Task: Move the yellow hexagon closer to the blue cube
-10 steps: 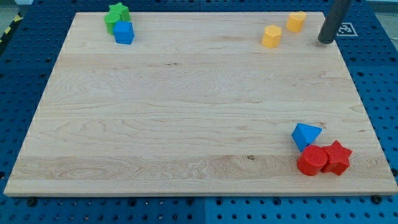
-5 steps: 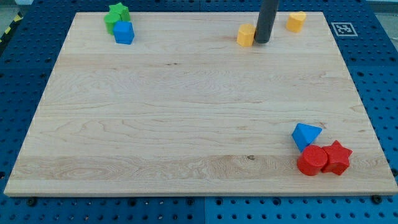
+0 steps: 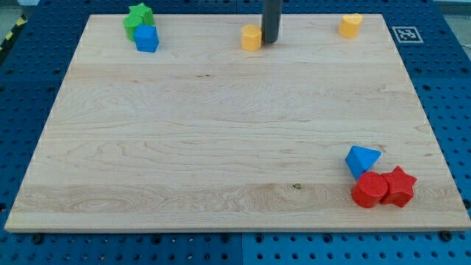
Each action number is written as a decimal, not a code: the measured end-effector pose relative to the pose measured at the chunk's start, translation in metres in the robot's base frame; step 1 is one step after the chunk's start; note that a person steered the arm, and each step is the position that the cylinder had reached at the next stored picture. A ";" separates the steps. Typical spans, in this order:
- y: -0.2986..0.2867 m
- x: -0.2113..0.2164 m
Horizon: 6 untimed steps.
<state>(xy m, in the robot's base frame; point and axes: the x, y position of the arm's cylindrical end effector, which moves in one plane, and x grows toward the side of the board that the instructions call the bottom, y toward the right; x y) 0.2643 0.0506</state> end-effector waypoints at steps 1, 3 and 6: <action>-0.026 0.000; -0.075 0.000; -0.148 0.000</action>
